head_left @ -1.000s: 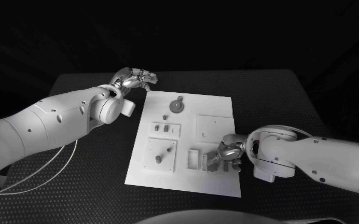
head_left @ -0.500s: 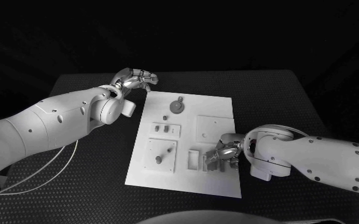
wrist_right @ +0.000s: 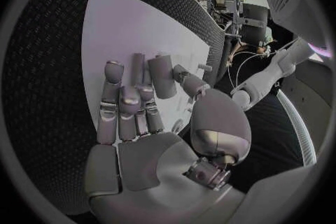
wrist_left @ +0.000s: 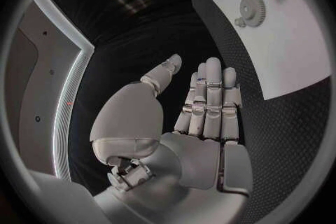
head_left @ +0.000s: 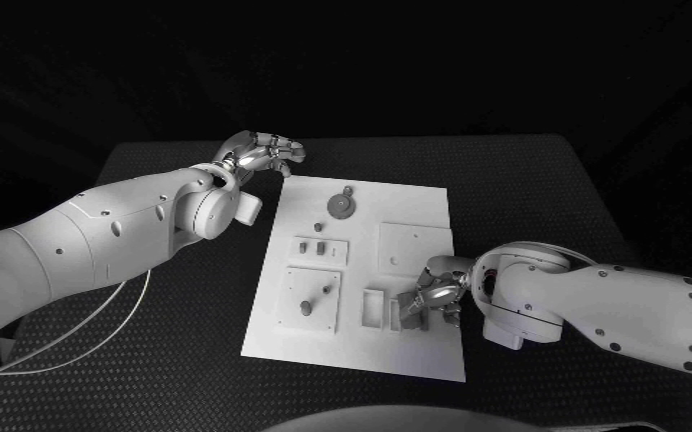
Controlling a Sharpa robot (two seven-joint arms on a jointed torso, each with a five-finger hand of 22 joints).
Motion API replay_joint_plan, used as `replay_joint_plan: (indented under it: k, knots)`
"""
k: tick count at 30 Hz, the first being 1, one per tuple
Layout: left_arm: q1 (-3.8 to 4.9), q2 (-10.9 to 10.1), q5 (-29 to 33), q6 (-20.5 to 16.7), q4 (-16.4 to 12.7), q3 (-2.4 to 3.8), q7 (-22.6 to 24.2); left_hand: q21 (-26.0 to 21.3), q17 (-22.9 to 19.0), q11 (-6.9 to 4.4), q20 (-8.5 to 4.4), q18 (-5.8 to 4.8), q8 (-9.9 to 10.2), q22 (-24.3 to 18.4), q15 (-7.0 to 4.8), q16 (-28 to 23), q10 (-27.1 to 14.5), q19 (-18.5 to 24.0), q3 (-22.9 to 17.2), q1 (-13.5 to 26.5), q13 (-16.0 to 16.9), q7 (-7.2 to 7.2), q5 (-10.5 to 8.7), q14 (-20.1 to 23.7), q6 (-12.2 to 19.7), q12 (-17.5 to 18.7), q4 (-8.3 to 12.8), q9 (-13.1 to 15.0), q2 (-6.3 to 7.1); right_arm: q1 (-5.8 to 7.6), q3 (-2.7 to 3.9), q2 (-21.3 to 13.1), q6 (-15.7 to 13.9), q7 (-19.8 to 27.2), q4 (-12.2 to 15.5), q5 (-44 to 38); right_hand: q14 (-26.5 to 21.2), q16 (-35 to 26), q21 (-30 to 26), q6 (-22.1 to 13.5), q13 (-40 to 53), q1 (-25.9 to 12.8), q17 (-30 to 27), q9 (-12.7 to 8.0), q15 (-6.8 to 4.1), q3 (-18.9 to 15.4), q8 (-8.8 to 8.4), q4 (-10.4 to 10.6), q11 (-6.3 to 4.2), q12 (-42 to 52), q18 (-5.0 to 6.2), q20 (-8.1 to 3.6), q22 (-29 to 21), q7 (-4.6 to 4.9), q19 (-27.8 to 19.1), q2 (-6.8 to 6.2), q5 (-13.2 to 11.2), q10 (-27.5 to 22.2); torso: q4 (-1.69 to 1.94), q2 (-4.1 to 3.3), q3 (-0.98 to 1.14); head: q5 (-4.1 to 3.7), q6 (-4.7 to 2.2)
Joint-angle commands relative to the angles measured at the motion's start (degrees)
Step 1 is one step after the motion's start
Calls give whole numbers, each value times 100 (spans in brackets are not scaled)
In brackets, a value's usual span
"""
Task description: Assemble the parts on the task board
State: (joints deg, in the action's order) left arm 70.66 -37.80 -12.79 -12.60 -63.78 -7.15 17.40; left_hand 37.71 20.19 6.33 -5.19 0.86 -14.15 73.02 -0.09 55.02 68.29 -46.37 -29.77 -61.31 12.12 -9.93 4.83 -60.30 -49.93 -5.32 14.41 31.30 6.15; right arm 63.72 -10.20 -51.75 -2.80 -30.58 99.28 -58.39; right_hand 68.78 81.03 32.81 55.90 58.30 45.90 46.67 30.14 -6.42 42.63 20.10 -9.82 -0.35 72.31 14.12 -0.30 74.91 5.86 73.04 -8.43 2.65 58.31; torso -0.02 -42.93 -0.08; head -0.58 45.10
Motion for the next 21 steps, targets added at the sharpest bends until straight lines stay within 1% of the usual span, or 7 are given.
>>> replay_joint_plan:
  k: [1, 7, 12, 15, 18, 20, 21]
  knots:
    - [4, 8, 29, 76, -16, 4, 31, -38, 10, -2, -35, 94, 19, 9, 21, -30, -49, -32, 4, 52, -10, -9, -34, 6, 48, 13, -35, 4, -14, -21, -19, -54, -187, 2, 19, 45, 30, -40, 18, 61, 12, 123, 13, 35, -7, 39, 24, -10, -17, -36, 88, 21, 110, -9, 10, 90, 27, 56, -2, 1, -2, -4, -9]
    - [4, -3, 29, 72, -15, 4, 30, -38, 11, -3, -35, 95, 19, 9, 21, -31, -50, -32, 4, 51, -10, -9, -33, 6, 49, 13, -35, 5, -14, -1, -16, -161, -213, 30, 127, 327, 54, -61, 29, 107, 25, 70, 30, 32, -16, 49, 24, -21, -28, -47, 88, 31, 108, -19, 18, 90, 41, 92, 2, 1, -7, -4, -18]
    - [4, -5, 29, 75, -14, 4, 24, -39, 12, -3, -35, 95, 18, 11, 21, -31, -50, -32, 3, 49, -9, -9, -32, 6, 49, 13, -35, 5, -13, 113, -15, -223, -196, 36, 224, 694, 77, -84, 37, 136, 41, -8, 49, 22, -24, 50, 11, -12, -34, -67, 88, 33, 105, -27, 25, 69, 55, 120, 1, 0, -9, -1, -22]
    - [4, -7, 29, 84, -17, 4, 20, -40, 13, -3, -35, 95, 18, 12, 21, -31, -50, -32, 3, 48, -9, -9, -31, 6, 49, 13, -35, 5, -11, 209, -14, -219, -176, 14, 264, 951, 82, -94, 39, 142, 48, -36, 58, 18, -26, 50, 4, -12, -36, -76, 88, 32, 104, -28, 24, 53, 60, 126, 1, 0, -11, -8, -26]
    - [5, -7, 29, 85, -17, 4, 14, -40, 14, -3, -35, 96, 18, 12, 21, -32, -51, -32, 2, 47, -9, -9, -30, 6, 49, 13, -35, 5, -10, 258, -14, -168, -187, -88, 254, 1098, 86, -100, 40, 145, 53, -57, 65, 14, -27, 48, -3, -11, -36, -82, 88, 31, 103, -29, 23, 43, 62, 129, 0, -1, -11, -14, -19]
    - [5, -9, 29, 85, -24, 4, 9, -41, 15, -3, -35, 96, 18, 13, 21, -33, -51, -32, 2, 46, -10, -9, -28, 7, 50, 13, -35, 5, -9, 266, -14, -125, -194, -142, 211, 1142, 88, -103, 42, 148, 56, -70, 69, 12, -27, 46, -5, -10, -37, -86, 88, 32, 103, -29, 23, 37, 63, 131, 1, -2, -13, -10, -16]
    - [5, -14, 29, 88, -30, 4, 5, -41, 15, -3, -35, 96, 18, 13, 21, -33, -51, -32, 2, 45, -10, -9, -28, 7, 50, 13, -35, 5, -9, 266, -15, -82, -205, -186, 165, 1305, 90, -105, 43, 152, 60, -81, 74, 11, -27, 47, -7, -7, -37, -89, 88, 32, 103, -30, 23, 41, 64, 132, 2, -2, -14, -9, -15]
